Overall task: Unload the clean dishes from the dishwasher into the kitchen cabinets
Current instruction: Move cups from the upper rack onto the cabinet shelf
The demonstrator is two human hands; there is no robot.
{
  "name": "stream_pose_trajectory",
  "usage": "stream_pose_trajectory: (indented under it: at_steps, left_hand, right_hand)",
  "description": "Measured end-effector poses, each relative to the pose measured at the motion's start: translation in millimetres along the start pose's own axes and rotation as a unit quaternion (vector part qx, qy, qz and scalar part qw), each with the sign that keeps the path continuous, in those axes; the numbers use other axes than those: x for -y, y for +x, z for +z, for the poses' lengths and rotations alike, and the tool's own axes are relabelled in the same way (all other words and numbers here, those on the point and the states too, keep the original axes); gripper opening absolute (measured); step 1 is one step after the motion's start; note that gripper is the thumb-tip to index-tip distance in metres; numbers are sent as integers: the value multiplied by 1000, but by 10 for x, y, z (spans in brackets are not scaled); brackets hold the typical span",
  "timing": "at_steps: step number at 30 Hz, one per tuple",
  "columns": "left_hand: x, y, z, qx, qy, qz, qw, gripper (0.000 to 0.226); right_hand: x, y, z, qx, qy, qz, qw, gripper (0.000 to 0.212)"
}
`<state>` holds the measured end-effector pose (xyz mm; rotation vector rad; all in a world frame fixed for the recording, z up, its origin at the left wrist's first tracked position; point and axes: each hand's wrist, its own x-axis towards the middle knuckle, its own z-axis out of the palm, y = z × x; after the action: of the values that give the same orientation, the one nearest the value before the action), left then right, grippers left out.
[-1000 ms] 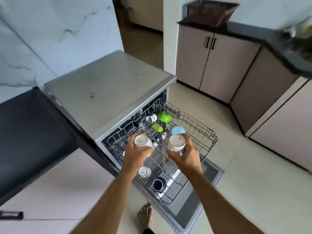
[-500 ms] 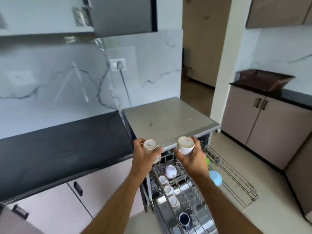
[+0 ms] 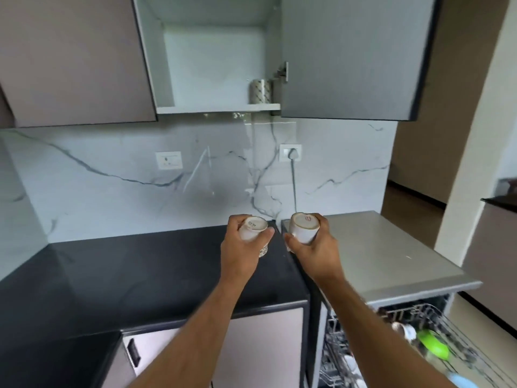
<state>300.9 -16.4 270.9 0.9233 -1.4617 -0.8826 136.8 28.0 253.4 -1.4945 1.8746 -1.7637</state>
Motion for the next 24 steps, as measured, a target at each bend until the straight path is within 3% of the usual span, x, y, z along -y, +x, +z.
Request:
stream_pose_trajectory:
  at_steps: [12, 24]
  left_hand:
    - [-264, 1519, -1230, -20, 19, 68, 997, 29]
    - [-194, 2360, -1111, -34, -46, 95, 994, 21]
  right_hand:
    - [1118, 870, 1361, -43, 41, -62, 996, 61]
    - [1187, 1787, 1672, -63, 39, -91, 993, 64]
